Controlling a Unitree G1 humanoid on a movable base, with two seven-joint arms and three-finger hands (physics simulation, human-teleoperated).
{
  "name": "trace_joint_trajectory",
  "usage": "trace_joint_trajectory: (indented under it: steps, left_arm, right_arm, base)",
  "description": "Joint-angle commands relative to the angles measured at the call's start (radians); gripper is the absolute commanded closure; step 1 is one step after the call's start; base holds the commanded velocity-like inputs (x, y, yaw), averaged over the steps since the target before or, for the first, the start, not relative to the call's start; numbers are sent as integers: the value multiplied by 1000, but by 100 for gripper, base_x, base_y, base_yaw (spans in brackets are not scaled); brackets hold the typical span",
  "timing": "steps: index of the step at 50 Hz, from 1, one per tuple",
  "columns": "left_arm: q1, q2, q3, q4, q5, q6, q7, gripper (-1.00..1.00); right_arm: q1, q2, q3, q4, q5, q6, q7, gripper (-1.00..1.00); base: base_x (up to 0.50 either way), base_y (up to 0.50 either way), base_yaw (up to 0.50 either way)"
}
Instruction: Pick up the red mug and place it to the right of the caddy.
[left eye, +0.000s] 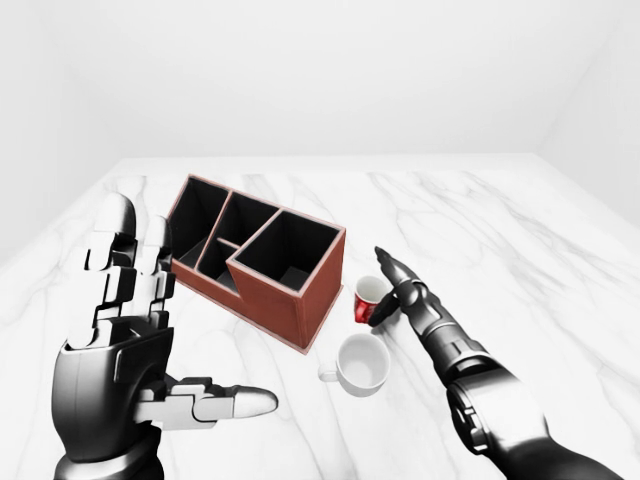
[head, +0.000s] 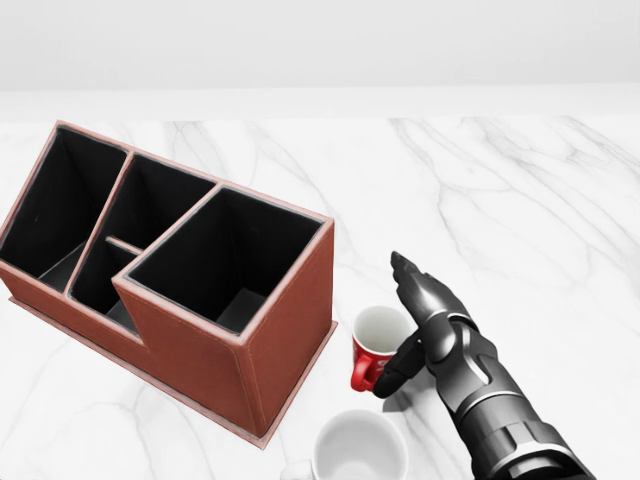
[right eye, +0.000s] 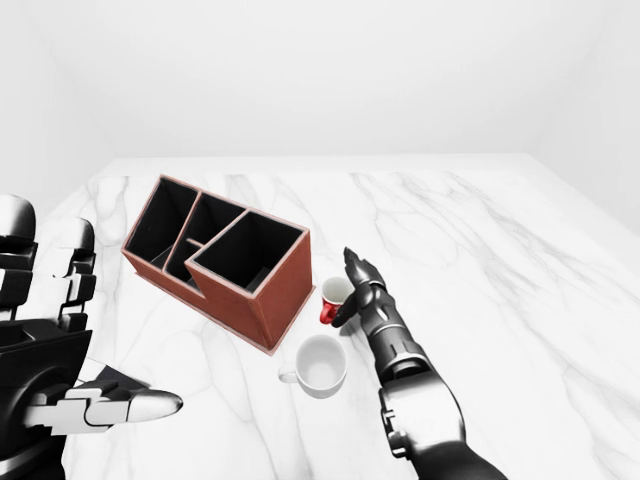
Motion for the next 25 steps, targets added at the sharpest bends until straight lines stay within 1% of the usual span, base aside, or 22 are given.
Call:
trace_joint_trajectory:
  steps: [1, 5, 8, 11, 17, 21, 22, 25]
  left_arm:
    - [-6, -3, -1, 0, 4, 0, -2, -100]
    - [-9, -9, -2, 0, 10, 0, -9, -100]
    - [-10, -20, -8, 0, 25, 0, -16, -100]
    - [-8, -24, -20, 0, 39, 0, -19, -100]
    - [-6, -33, -23, 0, 50, 0, -27, -100]
    - [-13, -32, -24, 0, 52, 0, -25, -100]
    - [-8, -34, -26, 0, 54, 0, -28, -100]
    - [-7, -35, -22, 0, 51, 0, -31, -100]
  right_arm:
    - [39, -20, 0, -81, -8, 0, 36, -100]
    - [101, -33, 1, -193, -34, 0, 82, -100]
    - [136, -52, -7, -300, -57, 0, 139, -100]
    - [143, -75, -25, -361, -72, 0, 183, -100]
    - [134, -108, -59, -446, -75, 0, 246, -100]
    - [121, -124, -70, -547, -80, 0, 325, -100]
    - [115, -131, -75, -600, -81, 0, 368, -100]
    - [99, -151, -93, -692, -84, 0, 437, -100]
  base:
    - [0, 0, 0]
    - [0, 0, 0]
    - [0, 0, 0]
    - [0, 0, 0]
    - [0, 0, 0]
    - [0, 0, 0]
    - [0, 0, 0]
    - [0, 0, 0]
